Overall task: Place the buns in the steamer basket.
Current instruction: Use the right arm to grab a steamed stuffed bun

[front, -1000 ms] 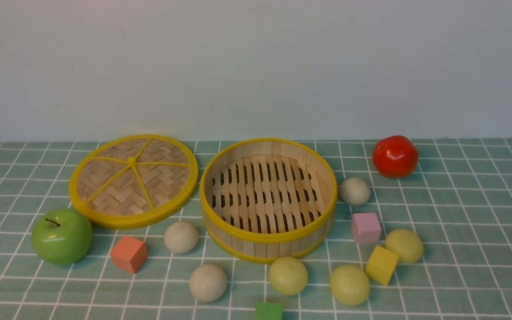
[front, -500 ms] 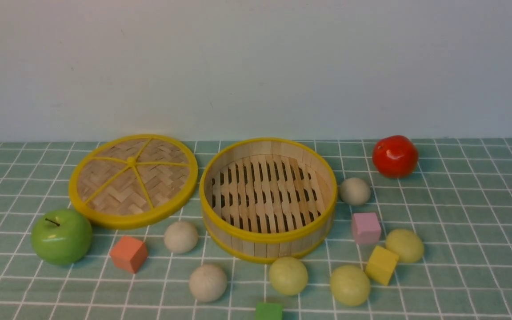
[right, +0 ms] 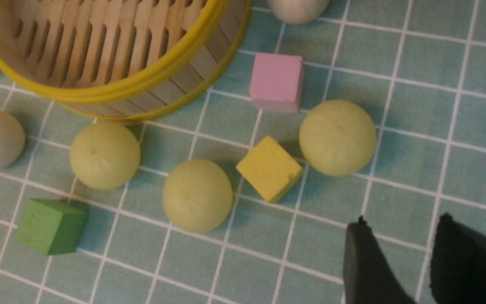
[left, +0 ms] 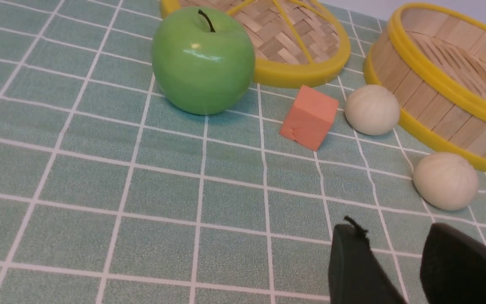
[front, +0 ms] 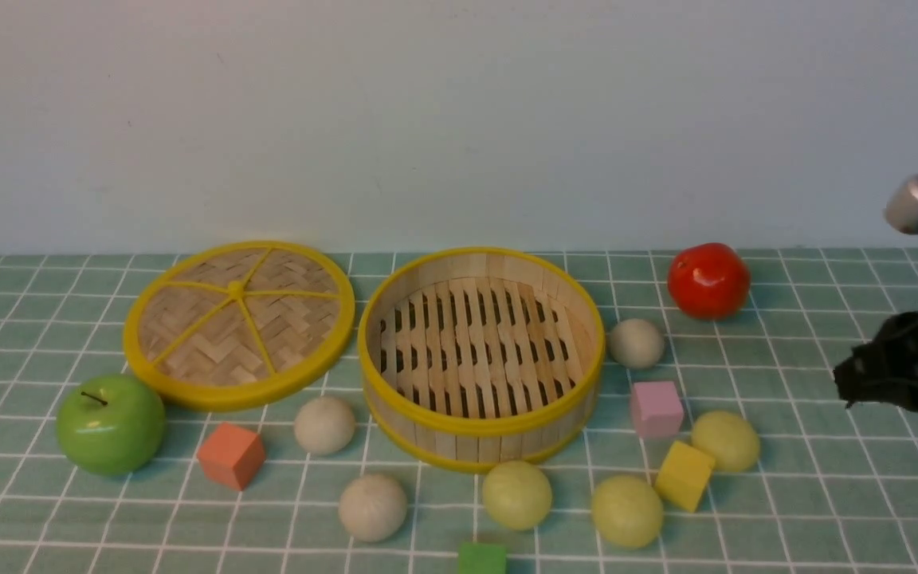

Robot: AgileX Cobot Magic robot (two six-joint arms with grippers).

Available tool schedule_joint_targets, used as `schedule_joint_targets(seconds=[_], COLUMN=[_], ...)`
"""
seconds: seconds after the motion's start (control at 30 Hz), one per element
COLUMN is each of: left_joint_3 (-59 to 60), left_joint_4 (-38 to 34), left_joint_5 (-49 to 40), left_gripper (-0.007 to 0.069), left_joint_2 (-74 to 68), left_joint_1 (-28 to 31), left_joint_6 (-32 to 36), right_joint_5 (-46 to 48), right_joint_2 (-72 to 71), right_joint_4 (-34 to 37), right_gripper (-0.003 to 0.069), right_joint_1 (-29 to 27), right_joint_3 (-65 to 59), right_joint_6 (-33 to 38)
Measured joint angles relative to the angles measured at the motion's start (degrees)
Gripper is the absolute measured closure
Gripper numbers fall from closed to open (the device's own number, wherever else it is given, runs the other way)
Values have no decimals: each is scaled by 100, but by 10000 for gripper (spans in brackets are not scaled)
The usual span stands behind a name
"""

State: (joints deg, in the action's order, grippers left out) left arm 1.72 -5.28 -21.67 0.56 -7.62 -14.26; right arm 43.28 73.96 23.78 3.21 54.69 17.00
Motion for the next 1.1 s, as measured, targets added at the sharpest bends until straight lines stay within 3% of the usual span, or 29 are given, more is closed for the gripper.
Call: schedule_joint_targets(seconds=[0.17,0.2,0.3,0.43,1.1], left_joint_3=[0,0,0,0,0], left_joint_4=[0,0,0,0,0], left_joint_5=[0,0,0,0,0], left_gripper=[386,386,386,386,386], left_joint_2=[0,0,0,0,0], left_joint_1=[0,0,0,0,0], left_joint_6=[0,0,0,0,0], right_joint_5=[80,153,257,275,-451], right_joint_2=[631,916,1291,1690,3065], right_joint_4=[-591,-1024,-1740,-2092,-2129], right_gripper=[419,419,419,419,419], right_joint_1=[537,780,1018,1119,1124], right_joint_3=[411,599,893,1138,1252], right_joint_6=[-656,-1136,-1936,-2530,-2716])
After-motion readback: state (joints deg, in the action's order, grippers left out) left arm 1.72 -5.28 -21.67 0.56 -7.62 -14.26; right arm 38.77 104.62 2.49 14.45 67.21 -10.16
